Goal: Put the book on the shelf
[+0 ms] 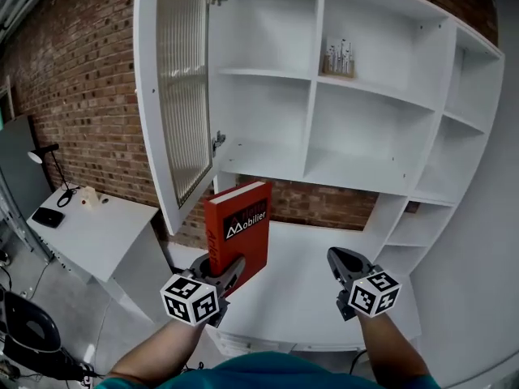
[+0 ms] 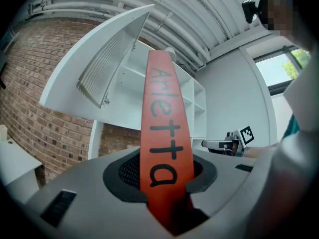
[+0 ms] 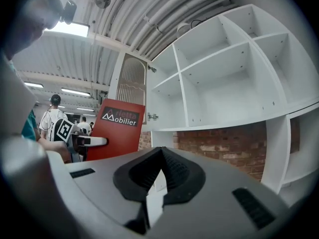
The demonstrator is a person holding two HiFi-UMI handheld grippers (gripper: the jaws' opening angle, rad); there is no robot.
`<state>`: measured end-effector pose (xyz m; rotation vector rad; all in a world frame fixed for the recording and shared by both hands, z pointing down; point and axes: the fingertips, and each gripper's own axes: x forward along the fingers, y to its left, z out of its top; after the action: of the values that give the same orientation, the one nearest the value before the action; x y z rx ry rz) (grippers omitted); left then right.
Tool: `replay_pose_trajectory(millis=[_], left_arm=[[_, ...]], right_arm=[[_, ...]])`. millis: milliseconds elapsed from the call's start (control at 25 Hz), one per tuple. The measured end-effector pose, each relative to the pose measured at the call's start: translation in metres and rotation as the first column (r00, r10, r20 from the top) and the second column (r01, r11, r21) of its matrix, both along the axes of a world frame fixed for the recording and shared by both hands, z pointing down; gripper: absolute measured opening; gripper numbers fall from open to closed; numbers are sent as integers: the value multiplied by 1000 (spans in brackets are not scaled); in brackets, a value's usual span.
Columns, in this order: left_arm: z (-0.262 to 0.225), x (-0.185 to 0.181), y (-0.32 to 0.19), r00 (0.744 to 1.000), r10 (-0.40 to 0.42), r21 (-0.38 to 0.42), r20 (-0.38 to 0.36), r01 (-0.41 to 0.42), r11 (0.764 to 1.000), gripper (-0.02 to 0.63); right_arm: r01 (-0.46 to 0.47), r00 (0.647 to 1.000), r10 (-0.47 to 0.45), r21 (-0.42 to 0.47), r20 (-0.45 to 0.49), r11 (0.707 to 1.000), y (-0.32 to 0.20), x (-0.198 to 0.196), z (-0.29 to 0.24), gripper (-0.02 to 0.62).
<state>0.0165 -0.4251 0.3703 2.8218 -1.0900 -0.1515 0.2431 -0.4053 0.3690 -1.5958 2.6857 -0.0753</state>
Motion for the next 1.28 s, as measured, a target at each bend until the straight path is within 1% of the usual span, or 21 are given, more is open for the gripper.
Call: replay_pose_trajectory(millis=[120,280,400,560,680,800,960,1080,1280], left_arm=[[-28,-4,-17,1000,23,48,12,-24,999,166],[-79,-9,-30,999,35,117,-5,-34,993,166],[-111,-3,-38,998,61,125,-32,-57,991,166],[-148,9,-44,996,86,161,-28,-80,984,166],[-183,12,-50,995,94,178,-42,-85,980,166],[-219,14,-55,995,86,216,-49,-74,974,166],[-263,21,-62,997,70,262,-44,-56,964,166],[-295,28,-69,998,56,281,-39,-42,959,166],[-331,41,-82,999,32,293,-29,-22,956,166]], right_arm=[[-35,999,35,26,-4,999,-9,-4,-19,21],[-68,997,71,75,-28,995,-19,-8,-62,21],[-99,994,105,121,-40,988,-27,-6,-99,21],[-129,987,144,182,-69,975,-37,-3,-141,21],[-148,981,171,210,-94,966,-45,-2,-171,21],[-158,976,188,238,-109,958,-51,-1,-200,21],[-163,977,192,258,-88,952,-58,3,-234,21],[-174,977,200,268,-75,948,-63,8,-258,21],[-174,975,207,292,-86,941,-70,8,-291,21]])
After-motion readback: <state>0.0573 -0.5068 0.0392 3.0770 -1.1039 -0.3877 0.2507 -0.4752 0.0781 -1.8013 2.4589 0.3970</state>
